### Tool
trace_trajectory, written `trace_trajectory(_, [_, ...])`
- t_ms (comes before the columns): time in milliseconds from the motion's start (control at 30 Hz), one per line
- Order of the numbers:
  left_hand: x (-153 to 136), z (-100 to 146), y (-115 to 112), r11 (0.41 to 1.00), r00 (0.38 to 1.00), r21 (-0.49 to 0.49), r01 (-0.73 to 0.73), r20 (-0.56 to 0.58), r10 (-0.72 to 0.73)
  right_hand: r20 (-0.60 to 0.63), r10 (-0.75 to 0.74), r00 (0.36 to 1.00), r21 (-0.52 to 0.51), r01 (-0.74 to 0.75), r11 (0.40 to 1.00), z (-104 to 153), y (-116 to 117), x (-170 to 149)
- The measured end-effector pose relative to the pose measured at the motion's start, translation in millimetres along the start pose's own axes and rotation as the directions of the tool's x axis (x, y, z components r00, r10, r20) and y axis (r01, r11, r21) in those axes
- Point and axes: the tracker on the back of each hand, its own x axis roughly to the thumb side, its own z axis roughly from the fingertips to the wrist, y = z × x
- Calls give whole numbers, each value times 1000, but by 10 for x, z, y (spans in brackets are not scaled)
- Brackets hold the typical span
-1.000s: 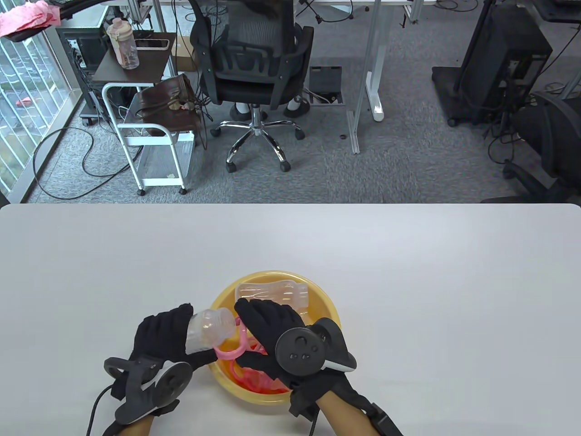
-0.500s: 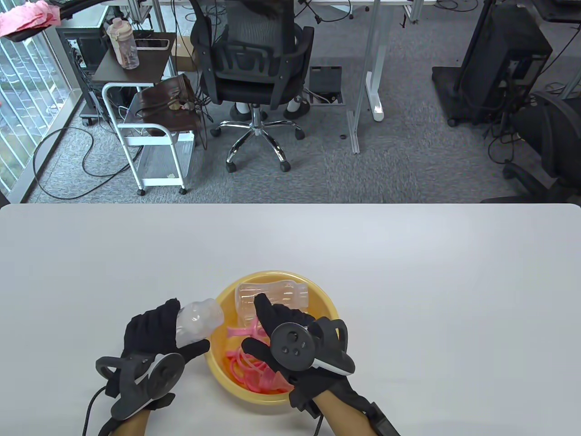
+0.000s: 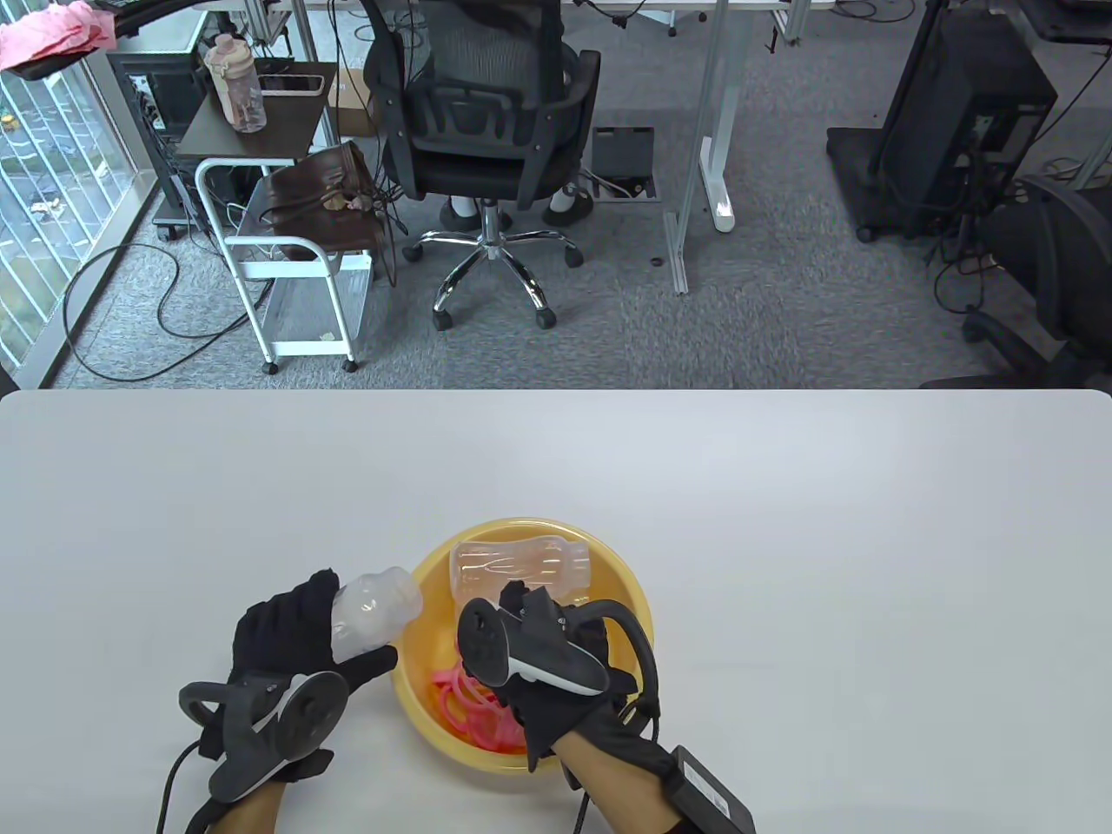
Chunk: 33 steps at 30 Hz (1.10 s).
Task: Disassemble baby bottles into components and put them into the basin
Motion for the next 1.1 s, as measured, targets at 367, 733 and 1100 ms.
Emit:
trace_trajectory(367, [-2, -4, -3, 1000, 1000, 10, -3, 7, 3, -93, 134, 987, 123, -123, 985, -159, 194, 141])
trace_trajectory(733, [2, 2, -5, 1000, 1000, 9, -1, 8, 1, -81, 51, 995, 24, -50, 998, -88, 155, 39])
trace_trajectory(1100, [37, 7, -24, 1000, 999, -16, 13, 29, -12, -108, -131, 985, -341, 88, 936, 324, 137, -939])
